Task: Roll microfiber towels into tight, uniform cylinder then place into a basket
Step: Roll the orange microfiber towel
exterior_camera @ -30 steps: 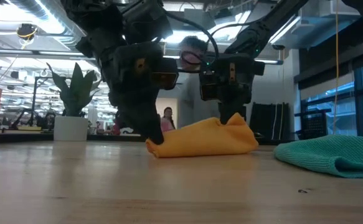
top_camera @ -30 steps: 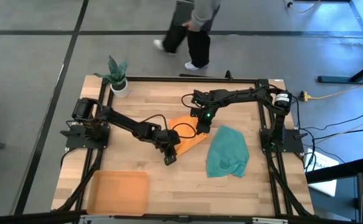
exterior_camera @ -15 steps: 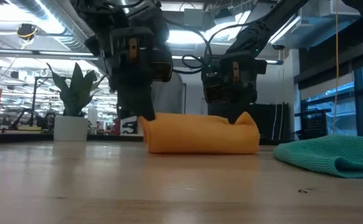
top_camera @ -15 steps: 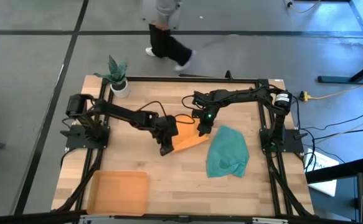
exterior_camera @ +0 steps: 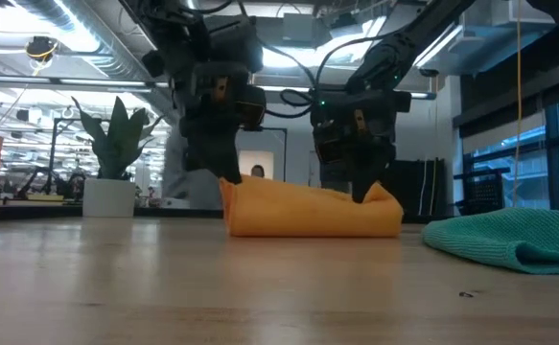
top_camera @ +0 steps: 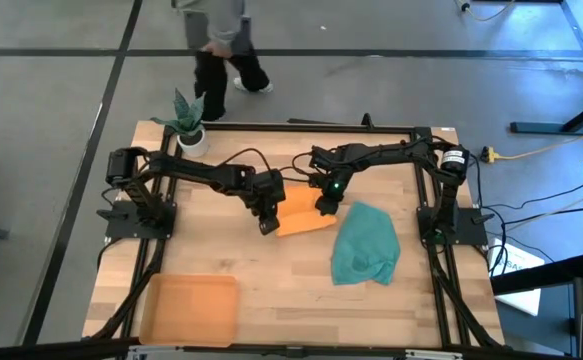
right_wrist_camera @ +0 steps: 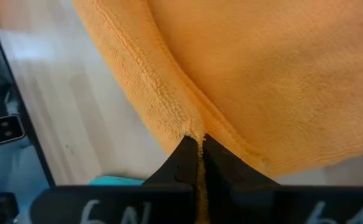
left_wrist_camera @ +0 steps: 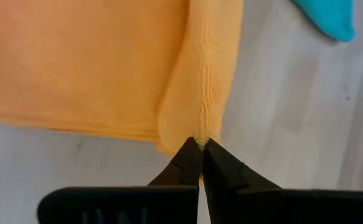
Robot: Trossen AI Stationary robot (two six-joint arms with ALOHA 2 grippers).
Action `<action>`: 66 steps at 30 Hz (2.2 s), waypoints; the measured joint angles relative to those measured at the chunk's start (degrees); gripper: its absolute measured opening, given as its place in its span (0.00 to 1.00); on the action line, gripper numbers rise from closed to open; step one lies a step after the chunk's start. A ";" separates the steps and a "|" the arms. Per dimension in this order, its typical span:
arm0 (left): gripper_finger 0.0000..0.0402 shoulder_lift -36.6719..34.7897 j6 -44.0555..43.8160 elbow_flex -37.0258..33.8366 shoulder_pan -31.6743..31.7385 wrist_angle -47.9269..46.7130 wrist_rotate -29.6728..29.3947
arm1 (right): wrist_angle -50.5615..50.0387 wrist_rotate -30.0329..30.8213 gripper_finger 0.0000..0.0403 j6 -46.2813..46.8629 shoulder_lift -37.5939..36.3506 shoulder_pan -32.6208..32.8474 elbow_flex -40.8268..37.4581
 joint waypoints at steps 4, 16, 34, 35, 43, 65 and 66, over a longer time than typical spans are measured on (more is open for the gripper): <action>0.00 0.55 0.83 0.05 0.23 -0.35 -1.79 | 0.10 2.24 0.03 -0.14 0.00 0.00 0.00; 0.00 2.32 3.71 0.05 0.20 0.61 -5.41 | 0.44 6.45 0.03 -0.17 0.00 0.07 0.00; 0.01 2.56 3.90 0.00 0.09 0.86 -10.52 | 1.08 7.68 0.26 -0.45 0.00 0.04 -0.07; 0.02 2.56 3.89 0.00 0.09 0.88 -10.82 | 1.08 7.68 0.28 -0.42 0.00 0.04 -0.07; 0.15 2.56 3.86 0.00 0.11 0.98 -12.66 | 1.26 7.50 0.42 0.12 0.00 0.04 -0.07; 0.20 1.70 -5.33 -0.02 6.02 -0.61 -2.29 | -3.06 6.86 0.43 2.94 -0.04 -3.76 5.55; 0.20 1.70 -5.30 -0.02 6.01 -0.61 -2.23 | -3.05 6.86 0.43 2.85 -0.05 -3.76 6.20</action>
